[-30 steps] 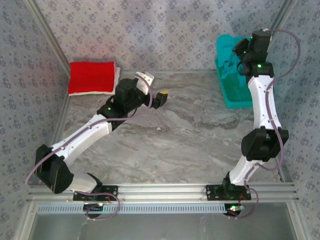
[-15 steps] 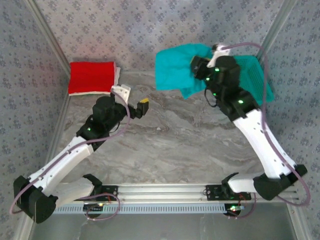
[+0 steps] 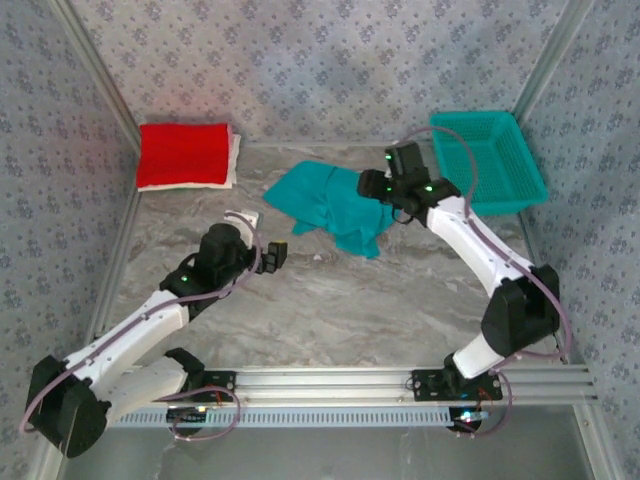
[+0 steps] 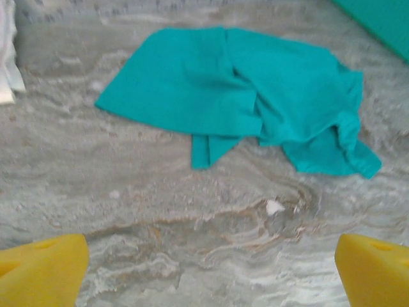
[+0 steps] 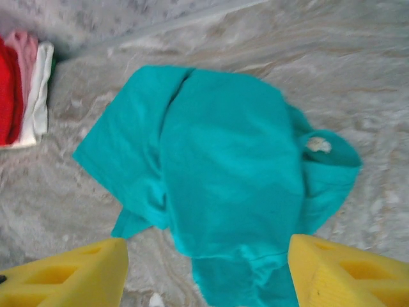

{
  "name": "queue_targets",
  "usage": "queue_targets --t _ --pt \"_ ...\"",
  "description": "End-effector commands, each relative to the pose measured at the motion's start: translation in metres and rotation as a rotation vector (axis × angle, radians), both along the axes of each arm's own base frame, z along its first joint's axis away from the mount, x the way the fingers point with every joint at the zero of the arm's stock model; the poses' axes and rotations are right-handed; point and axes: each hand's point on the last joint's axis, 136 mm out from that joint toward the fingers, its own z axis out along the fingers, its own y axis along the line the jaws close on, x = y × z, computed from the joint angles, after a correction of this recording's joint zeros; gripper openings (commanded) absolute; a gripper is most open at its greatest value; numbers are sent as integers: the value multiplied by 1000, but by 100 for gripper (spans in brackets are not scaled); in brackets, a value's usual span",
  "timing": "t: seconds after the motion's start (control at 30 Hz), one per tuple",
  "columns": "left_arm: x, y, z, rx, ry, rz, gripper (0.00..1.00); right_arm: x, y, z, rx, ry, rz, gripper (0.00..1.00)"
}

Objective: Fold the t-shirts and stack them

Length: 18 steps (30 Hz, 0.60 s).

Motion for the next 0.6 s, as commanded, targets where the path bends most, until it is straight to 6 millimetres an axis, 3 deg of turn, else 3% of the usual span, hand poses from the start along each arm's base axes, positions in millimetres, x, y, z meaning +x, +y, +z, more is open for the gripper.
queue_targets --t 0.0,0.13,0.23,0.3,0.37,0.57 --pt "5 -18 -15 -33 42 -56 95 -4 -21 -28 15 46 -26 69" --pt "12 -58 -28 -62 69 -147 89 -17 -27 -68 8 133 -16 69" --pt "11 -88 -43 -3 58 -224 85 -26 -13 -90 24 190 51 69" --pt "17 -92 -50 -22 57 -211 80 -32 0 -106 -1 223 102 69" --pt "29 -82 -50 -79 36 -140 80 -38 12 -120 -39 250 139 69" --pt "79 -19 -52 -141 90 82 81 -43 45 -157 -109 301 198 67"
